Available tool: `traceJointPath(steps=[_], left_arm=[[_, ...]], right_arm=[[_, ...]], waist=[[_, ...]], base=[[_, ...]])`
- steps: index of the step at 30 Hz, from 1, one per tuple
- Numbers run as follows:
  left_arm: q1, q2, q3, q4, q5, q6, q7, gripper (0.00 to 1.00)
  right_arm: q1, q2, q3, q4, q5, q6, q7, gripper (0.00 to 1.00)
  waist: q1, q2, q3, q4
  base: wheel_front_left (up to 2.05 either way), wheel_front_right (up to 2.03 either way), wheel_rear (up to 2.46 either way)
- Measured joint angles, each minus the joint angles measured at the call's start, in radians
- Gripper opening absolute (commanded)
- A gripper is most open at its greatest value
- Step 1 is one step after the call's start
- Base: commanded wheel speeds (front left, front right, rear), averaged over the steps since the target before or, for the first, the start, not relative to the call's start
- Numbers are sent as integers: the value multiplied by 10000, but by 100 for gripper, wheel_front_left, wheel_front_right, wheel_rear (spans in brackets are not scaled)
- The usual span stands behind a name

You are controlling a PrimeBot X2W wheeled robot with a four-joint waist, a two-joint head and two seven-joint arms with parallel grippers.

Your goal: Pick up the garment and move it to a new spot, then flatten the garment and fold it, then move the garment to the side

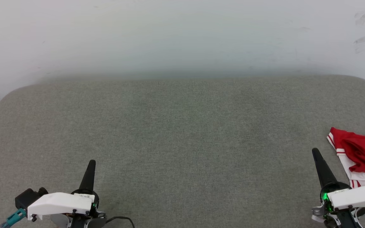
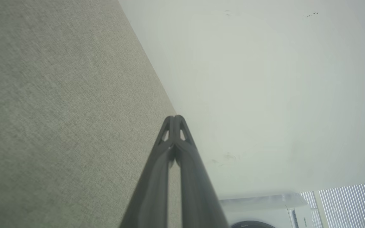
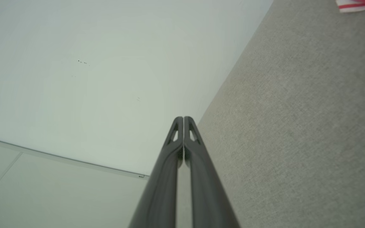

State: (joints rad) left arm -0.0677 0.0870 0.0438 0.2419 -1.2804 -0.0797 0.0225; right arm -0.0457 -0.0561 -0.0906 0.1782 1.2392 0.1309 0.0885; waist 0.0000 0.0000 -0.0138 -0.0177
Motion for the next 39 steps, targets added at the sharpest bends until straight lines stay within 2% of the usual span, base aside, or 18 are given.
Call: traceJointPath(steps=[39], left_arm=[[-312, -311, 604, 31, -2801, -431, 794, 0]], right_arm=[[-509, 31, -209, 568, 3135, 0, 194, 0]], waist=[[0, 0, 140, 146]], base=[[0, 0, 0]])
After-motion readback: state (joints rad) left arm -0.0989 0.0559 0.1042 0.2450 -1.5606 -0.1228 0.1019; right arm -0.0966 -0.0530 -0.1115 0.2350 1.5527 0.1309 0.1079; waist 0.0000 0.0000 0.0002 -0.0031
